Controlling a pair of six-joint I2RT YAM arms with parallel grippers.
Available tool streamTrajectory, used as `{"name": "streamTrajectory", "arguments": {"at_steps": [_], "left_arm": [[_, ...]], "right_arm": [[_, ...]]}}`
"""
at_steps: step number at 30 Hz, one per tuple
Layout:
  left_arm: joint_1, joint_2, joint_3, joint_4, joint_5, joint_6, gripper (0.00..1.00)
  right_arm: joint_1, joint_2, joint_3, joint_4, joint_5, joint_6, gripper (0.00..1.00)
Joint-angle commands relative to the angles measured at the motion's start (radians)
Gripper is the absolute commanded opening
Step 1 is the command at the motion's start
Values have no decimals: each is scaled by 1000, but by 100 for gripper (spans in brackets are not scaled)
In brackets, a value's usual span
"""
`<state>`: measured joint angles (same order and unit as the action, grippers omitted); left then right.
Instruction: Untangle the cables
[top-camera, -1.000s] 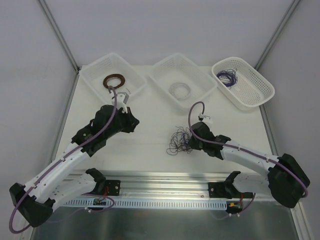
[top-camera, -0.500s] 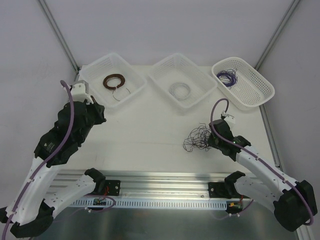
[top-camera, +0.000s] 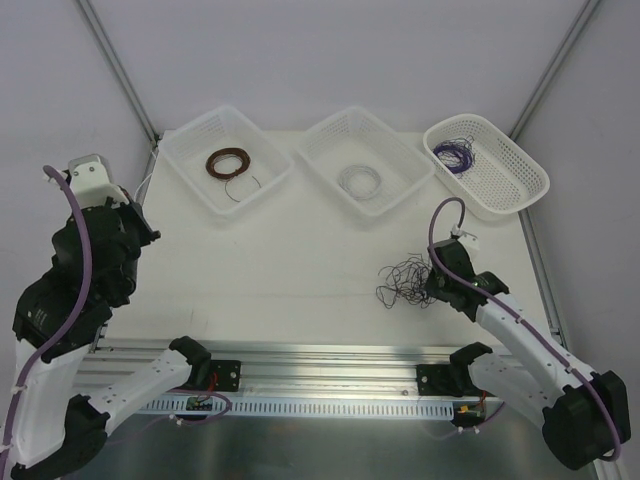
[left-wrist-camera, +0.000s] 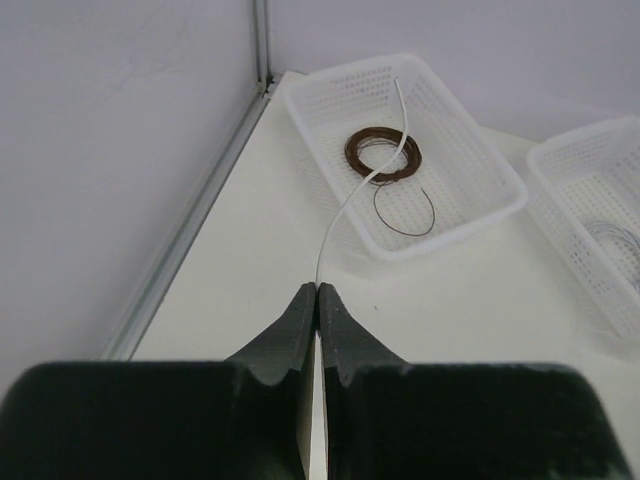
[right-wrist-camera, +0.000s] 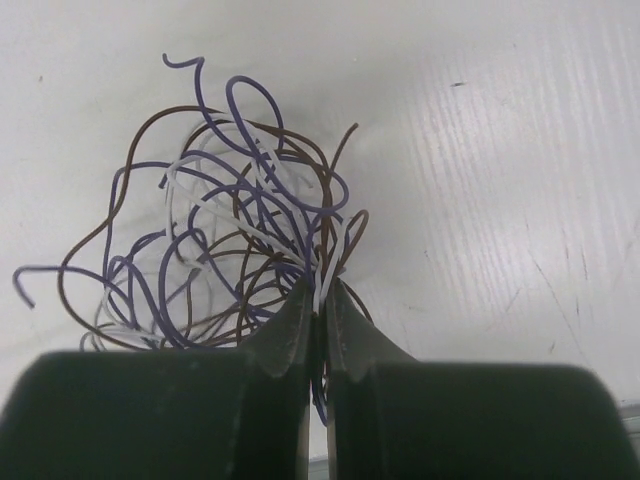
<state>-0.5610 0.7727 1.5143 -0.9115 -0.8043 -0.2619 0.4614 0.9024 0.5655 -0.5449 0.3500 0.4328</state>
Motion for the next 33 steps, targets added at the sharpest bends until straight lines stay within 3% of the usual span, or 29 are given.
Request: {"name": "streamTrajectory", "arguments": {"at_steps": [1, 9, 13, 20, 24, 25, 28, 33], "left_arm": [[12, 2, 84, -36, -122, 72, 0], [12, 16, 78, -44, -182, 121, 0], [12, 25, 47, -35, -31, 58, 0], [12, 122, 33, 71, 296, -3, 0], [12, 190, 136, 100, 404, 4, 0], [12, 223, 189, 105, 419, 7, 0], [12, 292, 283, 144, 480, 18, 0], [12, 413, 411, 261, 602, 10, 0]], "right_arm": [[-27, -13, 25, -35, 0, -17, 2], [-72, -33, 56, -95, 39, -51, 4], [-87, -69, 77, -101, -6, -101, 8], [-84, -45, 86, -37, -248, -157, 18], [-76, -69, 89, -26, -331, -189, 41], [-75, -79, 96, -26, -341, -195, 56], [-66, -140, 109, -27, -387, -212, 77], [-52, -272, 146, -55, -396, -241, 93]]}}
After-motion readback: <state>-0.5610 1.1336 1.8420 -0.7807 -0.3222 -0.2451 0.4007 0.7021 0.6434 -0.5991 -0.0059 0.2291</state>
